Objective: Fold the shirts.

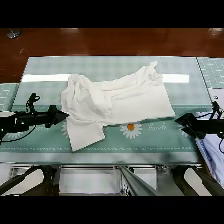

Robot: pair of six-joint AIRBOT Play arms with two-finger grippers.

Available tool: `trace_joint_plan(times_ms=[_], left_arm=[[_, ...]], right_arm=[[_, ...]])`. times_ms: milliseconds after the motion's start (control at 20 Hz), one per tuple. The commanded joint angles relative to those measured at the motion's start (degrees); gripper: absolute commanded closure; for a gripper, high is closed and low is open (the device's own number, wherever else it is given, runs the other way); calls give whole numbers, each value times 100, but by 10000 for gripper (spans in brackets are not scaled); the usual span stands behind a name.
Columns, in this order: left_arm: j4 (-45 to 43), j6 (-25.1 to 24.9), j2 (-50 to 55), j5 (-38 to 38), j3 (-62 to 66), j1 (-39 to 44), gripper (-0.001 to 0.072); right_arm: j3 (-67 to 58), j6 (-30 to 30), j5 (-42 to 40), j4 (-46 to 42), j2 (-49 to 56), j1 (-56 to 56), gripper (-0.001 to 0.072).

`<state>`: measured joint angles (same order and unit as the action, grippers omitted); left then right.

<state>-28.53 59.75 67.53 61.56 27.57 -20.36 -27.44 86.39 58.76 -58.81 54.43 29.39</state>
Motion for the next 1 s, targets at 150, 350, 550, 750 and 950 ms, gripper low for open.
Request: trace_joint_plan(times_ms=[150,350,550,750,950], left_arm=[[4,11,4,61,9,2,678],[4,9,4,61,9,2,677],[4,221,4,37,9,4,677],[13,247,-13,61,22,2,677],[861,247,-356,387,1034,0,678]], right_arm=[[-555,24,-977,691,1401,-717,88],[-1241,48,-968,907,2092,-1001,87],[-1692,201,-979,946,2470,-1351,145],[-2090,-72,-734,887,2511,-1633,688],[-3842,-83,251,704,2326,-1635,690]])
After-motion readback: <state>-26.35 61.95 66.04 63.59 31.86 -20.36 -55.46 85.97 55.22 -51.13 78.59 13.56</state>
